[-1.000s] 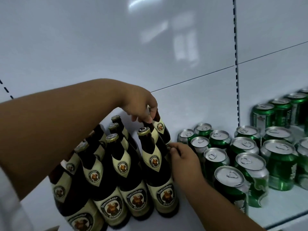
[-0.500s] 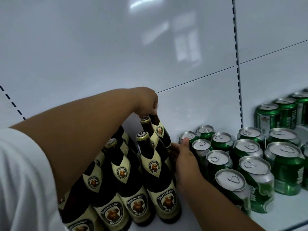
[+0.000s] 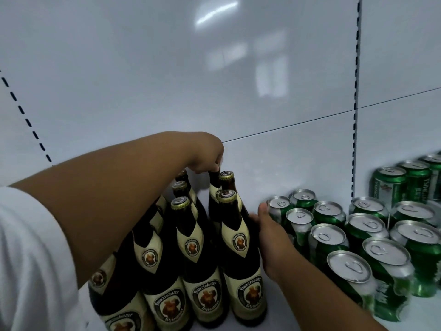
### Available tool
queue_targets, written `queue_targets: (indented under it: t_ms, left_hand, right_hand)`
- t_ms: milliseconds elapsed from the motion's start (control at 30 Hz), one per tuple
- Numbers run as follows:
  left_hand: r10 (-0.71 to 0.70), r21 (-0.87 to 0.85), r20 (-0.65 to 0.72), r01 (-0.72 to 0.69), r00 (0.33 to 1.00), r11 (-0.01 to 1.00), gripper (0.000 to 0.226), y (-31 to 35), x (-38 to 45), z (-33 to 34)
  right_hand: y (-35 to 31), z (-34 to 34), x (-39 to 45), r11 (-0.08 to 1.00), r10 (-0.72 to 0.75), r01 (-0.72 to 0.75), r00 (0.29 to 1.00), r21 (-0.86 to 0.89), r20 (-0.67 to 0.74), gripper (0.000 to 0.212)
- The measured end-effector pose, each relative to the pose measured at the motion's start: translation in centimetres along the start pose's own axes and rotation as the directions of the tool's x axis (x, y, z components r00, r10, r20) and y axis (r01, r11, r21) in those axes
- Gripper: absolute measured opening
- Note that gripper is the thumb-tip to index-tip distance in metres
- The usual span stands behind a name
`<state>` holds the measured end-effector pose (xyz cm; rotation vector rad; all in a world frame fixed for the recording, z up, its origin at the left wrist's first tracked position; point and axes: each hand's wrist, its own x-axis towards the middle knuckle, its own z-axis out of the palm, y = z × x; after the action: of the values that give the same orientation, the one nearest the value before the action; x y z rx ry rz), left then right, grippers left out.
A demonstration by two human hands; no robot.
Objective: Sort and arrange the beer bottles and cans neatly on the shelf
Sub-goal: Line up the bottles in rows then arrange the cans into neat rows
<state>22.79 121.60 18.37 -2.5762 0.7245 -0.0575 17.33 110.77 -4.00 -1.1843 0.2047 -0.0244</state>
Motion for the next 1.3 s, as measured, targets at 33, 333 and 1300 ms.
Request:
queue_targets:
  t_ms: [33, 333, 1300]
  left_hand:
    - [0.005, 0.003, -0.007, -0.005, 1.000, 1.000, 0.026, -0.1, 0.0, 0.1]
    - [0.009, 0.030, -0.021, -0.009, 1.000, 1.000, 0.027, -0.3, 0.0, 0.3]
    - [0.173, 0.012, 0.018, -0.173, 0.985, 0.985, 0.024, 0.8, -3.4, -0.3]
  right_hand:
    - [0.2, 0.0, 0.2, 1.000, 0.013, -0.013, 1.000, 0.009, -0.002, 0.068]
    - [0.0, 0.1, -0.1, 1.000, 0.005, -0.005, 1.000, 0.000, 0.005, 0.064]
    - [2.0, -0.8, -3.4, 0.974, -0.206, 0.203, 0.978, -0.097, -0.023, 0.037]
